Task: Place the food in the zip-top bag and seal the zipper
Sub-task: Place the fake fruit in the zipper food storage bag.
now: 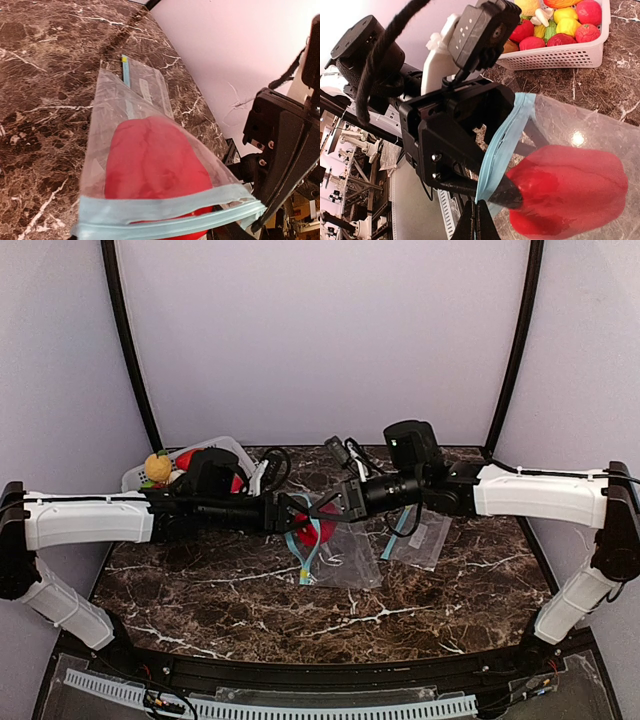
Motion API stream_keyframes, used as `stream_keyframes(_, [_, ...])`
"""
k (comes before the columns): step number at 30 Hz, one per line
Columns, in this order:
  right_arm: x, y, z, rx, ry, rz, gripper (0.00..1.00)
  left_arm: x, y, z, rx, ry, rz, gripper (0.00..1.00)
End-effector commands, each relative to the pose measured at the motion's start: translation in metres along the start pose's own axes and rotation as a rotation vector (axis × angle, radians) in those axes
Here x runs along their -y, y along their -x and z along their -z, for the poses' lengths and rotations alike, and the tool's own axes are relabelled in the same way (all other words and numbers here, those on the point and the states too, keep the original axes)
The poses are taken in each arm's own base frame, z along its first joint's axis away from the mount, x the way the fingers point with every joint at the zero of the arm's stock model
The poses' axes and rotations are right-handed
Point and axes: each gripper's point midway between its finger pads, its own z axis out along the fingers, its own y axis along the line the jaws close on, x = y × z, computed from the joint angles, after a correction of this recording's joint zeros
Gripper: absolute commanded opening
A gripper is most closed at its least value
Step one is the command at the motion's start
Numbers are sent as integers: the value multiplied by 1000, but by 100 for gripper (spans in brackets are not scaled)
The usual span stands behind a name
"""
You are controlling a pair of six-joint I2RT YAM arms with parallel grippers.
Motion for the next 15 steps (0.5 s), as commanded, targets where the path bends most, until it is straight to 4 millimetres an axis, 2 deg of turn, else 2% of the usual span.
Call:
stream_keyframes(1, [-3,-2,4,7,-2,11,0,-5,15,12,60,87,-9,53])
stream_keyframes(3, [0,-3,4,9,-13,4,0,-2,13,13,54,71,-8,56])
stream_keyframes(7, [5,-3,3,25,-32,-13,0,1,8,17,45,49,-2,69])
stream_keyframes(10, [9,-2,4,44,-51,-26,0,3,4,26,53,38,1,78])
stream_keyframes(15, [15,-2,5,60,-73,-53,0,15,-4,44,56,-22,9,85])
